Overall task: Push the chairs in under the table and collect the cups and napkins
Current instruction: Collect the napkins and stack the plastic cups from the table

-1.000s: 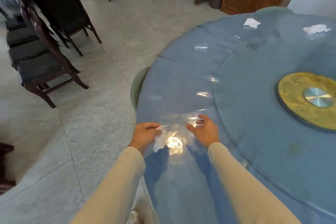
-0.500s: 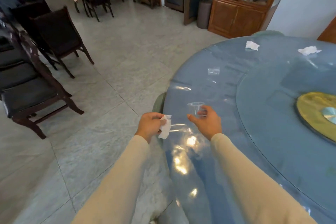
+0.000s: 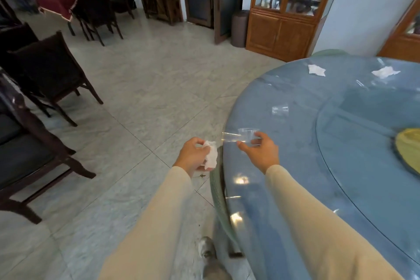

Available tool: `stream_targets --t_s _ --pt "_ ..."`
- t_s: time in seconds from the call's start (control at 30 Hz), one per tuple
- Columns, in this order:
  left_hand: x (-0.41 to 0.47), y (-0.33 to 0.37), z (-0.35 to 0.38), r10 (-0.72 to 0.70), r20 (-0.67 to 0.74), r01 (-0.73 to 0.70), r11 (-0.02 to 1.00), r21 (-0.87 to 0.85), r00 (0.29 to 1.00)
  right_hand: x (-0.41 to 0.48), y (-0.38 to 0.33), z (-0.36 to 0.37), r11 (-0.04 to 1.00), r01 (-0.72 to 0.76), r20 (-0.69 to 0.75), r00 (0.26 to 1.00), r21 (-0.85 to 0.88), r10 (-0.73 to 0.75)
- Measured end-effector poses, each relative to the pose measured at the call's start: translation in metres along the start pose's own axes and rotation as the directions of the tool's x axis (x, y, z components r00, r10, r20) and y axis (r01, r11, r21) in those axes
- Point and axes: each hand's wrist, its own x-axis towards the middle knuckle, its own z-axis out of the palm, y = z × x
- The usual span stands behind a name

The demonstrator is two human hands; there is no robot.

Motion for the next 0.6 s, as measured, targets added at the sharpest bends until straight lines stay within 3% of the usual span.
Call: stream_targets --t_s 0.37,0.6 --pt "0.189 0.097 -0.034 -0.002 0.115 -0.011 0.994 0.106 0.993 0.181 -0.05 0.076 0.998 -0.047 -0.089 0.995 -0.029 0.045" --pt "0.299 0.141 -0.04 0.009 0.198 -0.048 0.98 0.191 0.98 0.266 -0.072 0.097 0.985 -0.102 -0.175 0.981 -0.138 0.077"
